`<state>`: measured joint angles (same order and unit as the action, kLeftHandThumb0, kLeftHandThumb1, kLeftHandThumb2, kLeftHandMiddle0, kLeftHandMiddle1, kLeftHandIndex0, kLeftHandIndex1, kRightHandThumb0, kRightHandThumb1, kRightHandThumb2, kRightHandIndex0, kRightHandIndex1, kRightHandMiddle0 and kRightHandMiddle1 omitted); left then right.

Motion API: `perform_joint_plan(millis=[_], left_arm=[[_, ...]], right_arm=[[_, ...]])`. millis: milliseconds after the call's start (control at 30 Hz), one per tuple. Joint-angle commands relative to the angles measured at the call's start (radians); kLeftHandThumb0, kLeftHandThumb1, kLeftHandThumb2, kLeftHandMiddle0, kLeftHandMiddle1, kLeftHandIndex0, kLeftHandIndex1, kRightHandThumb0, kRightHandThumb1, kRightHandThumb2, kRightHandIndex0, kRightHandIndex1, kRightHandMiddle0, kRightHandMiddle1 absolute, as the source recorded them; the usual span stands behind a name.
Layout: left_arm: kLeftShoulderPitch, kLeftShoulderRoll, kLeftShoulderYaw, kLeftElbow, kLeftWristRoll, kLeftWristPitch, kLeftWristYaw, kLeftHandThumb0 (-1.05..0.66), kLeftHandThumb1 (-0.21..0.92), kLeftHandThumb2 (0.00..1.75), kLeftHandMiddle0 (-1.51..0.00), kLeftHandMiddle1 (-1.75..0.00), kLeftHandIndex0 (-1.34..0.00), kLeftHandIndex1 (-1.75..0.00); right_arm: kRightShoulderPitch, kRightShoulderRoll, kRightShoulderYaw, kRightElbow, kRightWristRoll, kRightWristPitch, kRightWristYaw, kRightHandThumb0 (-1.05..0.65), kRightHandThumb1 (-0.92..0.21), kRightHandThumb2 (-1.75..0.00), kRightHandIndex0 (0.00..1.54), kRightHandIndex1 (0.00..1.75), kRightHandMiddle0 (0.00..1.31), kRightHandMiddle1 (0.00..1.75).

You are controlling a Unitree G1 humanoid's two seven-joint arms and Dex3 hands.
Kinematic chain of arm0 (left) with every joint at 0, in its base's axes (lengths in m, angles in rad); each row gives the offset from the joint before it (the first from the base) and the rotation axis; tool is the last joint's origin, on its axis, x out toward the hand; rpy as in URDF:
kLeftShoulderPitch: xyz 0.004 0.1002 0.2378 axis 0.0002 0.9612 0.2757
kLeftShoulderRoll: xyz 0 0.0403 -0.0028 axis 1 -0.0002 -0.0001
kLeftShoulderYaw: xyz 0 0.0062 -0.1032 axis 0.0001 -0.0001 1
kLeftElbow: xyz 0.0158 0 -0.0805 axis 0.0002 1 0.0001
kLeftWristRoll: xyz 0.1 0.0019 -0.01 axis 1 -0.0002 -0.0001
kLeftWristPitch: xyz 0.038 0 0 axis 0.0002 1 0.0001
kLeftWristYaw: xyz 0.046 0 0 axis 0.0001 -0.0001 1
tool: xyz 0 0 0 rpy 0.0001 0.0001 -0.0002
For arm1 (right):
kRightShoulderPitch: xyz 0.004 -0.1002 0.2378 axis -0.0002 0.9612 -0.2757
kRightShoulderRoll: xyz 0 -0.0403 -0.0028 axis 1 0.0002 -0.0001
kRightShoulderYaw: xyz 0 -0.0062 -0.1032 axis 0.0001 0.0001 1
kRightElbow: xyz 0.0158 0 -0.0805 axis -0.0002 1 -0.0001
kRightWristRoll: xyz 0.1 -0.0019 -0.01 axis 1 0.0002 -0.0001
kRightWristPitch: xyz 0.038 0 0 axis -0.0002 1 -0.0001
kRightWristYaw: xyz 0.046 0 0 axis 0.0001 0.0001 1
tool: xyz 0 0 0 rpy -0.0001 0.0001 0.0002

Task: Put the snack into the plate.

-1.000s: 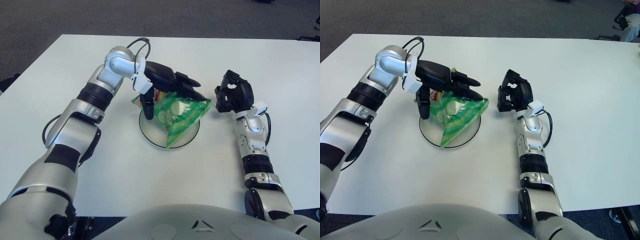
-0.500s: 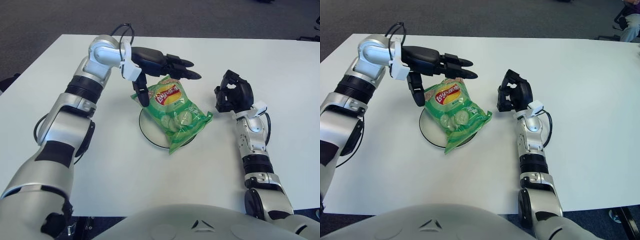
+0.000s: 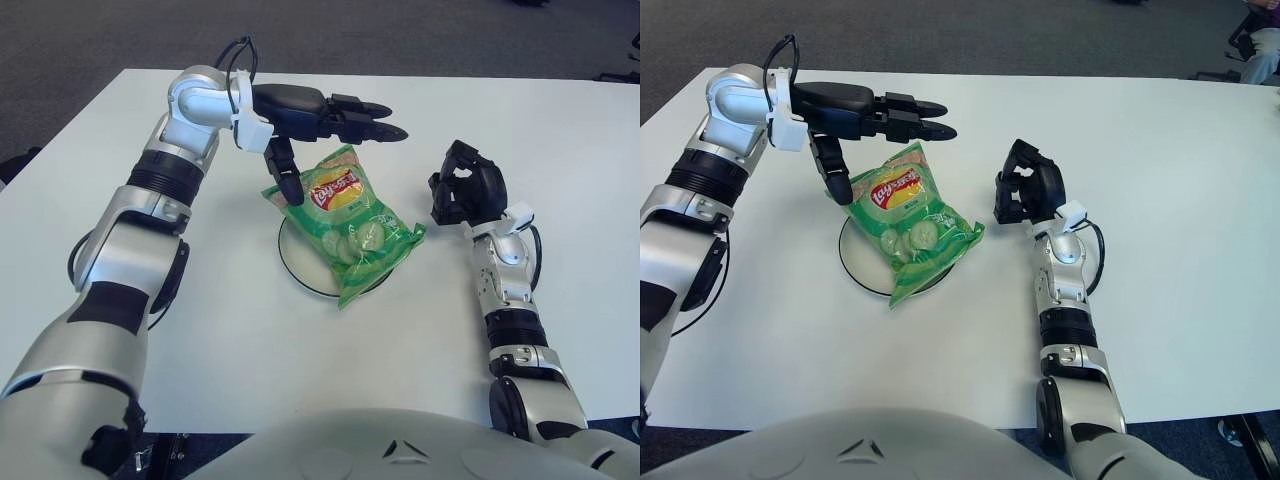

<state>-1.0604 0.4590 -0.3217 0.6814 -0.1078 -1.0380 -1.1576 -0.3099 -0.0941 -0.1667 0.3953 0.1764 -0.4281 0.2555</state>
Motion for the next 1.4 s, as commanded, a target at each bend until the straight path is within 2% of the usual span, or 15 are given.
perform_joint_plan(millis=[0,167,467,600,767,900,1033,1100,1167,1200,1267,1367], left_arm=[[-0.013,0.030,0.025,0.019,-0.012,0.007,-0.007,-1.05,0.91,0.16,0.00,0.00,0.00,0.00],[0.033,0.105,0.078,0.049,-0.025,0.012,0.005,-1.05,0.91,0.15,0.00,0.00,0.00,0.00],[0.061,0.154,0.117,0.054,-0.018,0.024,0.008,-1.05,0.92,0.24,0.00,0.00,0.00,0.00],[0.126,0.164,0.124,0.039,-0.057,0.154,-0.027,-1.05,0.92,0.24,0.00,0.00,0.00,0.00],[0.205,0.169,0.168,0.044,-0.004,0.227,0.099,-1.05,0.92,0.25,0.00,0.00,0.00,0.00],[0.247,0.165,0.224,0.146,-0.002,0.205,0.186,-1.05,0.92,0.37,0.00,0.00,0.00,0.00],[0.254,0.144,0.249,0.222,-0.002,0.185,0.233,-1.05,0.92,0.45,-0.03,-0.02,-0.03,-0.02],[0.279,0.113,0.279,0.216,-0.024,0.183,0.284,-1.04,0.92,0.48,-0.05,-0.08,-0.01,-0.16],[0.298,0.096,0.299,0.200,-0.034,0.182,0.318,-1.03,0.92,0.51,-0.02,-0.31,0.00,-0.35],[0.310,0.090,0.308,0.190,-0.031,0.179,0.340,-1.03,0.92,0.52,-0.02,-0.35,0.00,-0.38],[0.328,0.079,0.327,0.192,-0.029,0.175,0.376,-1.01,0.92,0.54,-0.01,-0.58,0.00,-0.53],[0.343,0.063,0.361,0.229,-0.047,0.173,0.404,-0.97,0.92,0.53,-0.13,-0.80,0.00,-0.72]], right_arm=[[0.157,0.047,0.003,0.105,0.005,-0.014,-0.004,-0.55,-0.16,-1.51,1.36,1.75,0.75,1.75],[0.155,0.051,0.002,0.109,0.009,-0.014,-0.003,-0.55,-0.16,-1.51,1.36,1.75,0.75,1.75],[0.150,0.052,0.000,0.116,0.009,-0.016,-0.004,-0.55,-0.16,-1.51,1.36,1.75,0.75,1.75],[0.147,0.053,-0.001,0.113,0.008,-0.014,-0.009,-0.55,-0.16,-1.51,1.36,1.75,0.75,1.75],[0.142,0.060,-0.008,0.121,0.013,-0.030,-0.018,-0.55,-0.16,-1.51,1.36,1.75,0.75,1.75],[0.140,0.068,-0.014,0.123,0.024,-0.031,-0.022,-0.55,-0.16,-1.51,1.36,1.75,0.75,1.75],[0.139,0.070,-0.016,0.124,0.029,-0.032,-0.020,-0.55,-0.16,-1.51,1.36,1.75,0.75,1.75],[0.138,0.073,-0.018,0.129,0.033,-0.041,-0.018,-0.55,-0.16,-1.51,1.36,1.75,0.75,1.75],[0.137,0.075,-0.020,0.132,0.033,-0.049,-0.019,-0.55,-0.16,-1.51,1.36,1.75,0.75,1.75],[0.138,0.075,-0.020,0.133,0.032,-0.053,-0.021,-0.55,-0.16,-1.51,1.36,1.75,0.75,1.75],[0.138,0.077,-0.022,0.135,0.029,-0.060,-0.028,-0.55,-0.16,-1.51,1.36,1.75,0.75,1.75],[0.138,0.079,-0.023,0.136,0.025,-0.066,-0.038,-0.55,-0.15,-1.52,1.36,1.75,0.75,1.75]])
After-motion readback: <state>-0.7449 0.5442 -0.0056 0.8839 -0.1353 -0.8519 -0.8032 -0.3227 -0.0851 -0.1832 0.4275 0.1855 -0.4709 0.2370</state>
